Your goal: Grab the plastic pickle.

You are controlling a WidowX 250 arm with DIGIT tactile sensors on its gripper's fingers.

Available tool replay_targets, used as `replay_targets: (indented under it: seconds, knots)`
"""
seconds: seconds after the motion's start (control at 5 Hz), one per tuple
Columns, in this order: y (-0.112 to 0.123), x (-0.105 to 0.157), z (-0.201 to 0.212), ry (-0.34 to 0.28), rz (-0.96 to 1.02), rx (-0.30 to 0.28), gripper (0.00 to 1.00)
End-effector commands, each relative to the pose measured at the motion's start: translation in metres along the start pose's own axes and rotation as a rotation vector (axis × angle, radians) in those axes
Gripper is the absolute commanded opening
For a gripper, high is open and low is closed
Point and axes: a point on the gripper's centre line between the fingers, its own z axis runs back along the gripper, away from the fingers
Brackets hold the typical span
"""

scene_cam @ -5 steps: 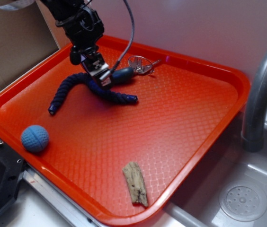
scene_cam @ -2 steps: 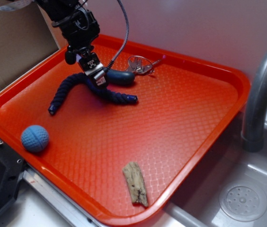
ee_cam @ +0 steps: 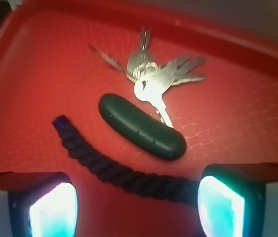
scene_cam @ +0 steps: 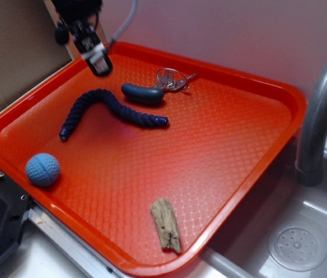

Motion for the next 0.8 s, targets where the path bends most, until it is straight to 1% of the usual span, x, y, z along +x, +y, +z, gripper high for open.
replay_targets:
  seconds: [0.0,0.2,0.4,0.6]
  knots:
    - [-0.008,0.019,0.009,0.003,-0.261,0.016,1.0]
    - [-0.015,0.021,-0.021,0.055,-0.312,0.033,1.0]
    - [-0.025,0.024,-0.053,0.093,-0.427,0.03,1.0]
    - [-0.03,0.024,-0.077,0.122,-0.42,0.065,1.0]
